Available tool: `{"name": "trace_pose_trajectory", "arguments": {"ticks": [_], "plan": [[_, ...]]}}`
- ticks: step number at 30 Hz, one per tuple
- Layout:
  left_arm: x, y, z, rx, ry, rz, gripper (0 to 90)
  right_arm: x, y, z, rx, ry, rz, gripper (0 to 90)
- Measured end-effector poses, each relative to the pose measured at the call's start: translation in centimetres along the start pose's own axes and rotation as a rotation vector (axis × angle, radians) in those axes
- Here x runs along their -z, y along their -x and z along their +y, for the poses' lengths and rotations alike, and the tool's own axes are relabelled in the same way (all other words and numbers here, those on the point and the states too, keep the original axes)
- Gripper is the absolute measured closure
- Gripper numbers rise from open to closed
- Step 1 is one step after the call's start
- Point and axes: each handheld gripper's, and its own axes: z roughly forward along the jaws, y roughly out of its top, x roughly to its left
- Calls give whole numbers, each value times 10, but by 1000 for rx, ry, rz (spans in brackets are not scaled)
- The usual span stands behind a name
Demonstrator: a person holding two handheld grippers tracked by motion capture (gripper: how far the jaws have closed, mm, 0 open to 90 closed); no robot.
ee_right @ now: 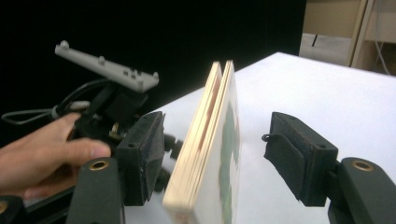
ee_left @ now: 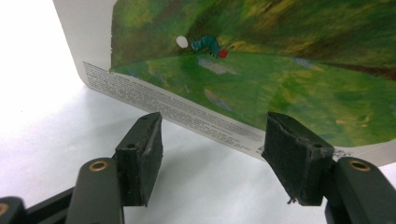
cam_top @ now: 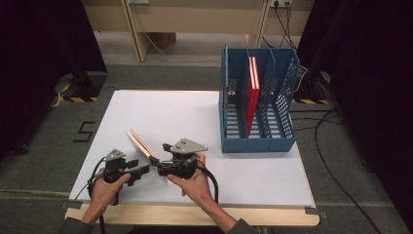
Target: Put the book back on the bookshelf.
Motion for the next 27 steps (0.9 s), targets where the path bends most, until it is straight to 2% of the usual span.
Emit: {"name": "trace_pose_trajectory", "arguments": {"ticks": [2,7,8,10,11,15,17,27], "plan": [[1,0,1,6,16,1,373,-1,-3,-3,39,-35,-4,368],[2,-1,1,14,19,4,374,-12,-8,-16,116,-86,-66,410],[2,-1,1,14,18,4,374,-16,-8,-20,112,-89,-79,425],[2,-2,1,14,16,5,374,-24,-7,-27,99,-91,-74,451],[2,-2,1,15,15,7,374,-27,-7,-30,107,-97,-88,459],[3,-8,1,22,10,29,369,-41,-7,-38,96,-77,-105,504],[4,-11,1,31,17,35,369,-45,-8,-40,112,-65,-127,533],[6,-17,1,54,23,50,364,-56,-6,-41,134,20,-152,685]]}}
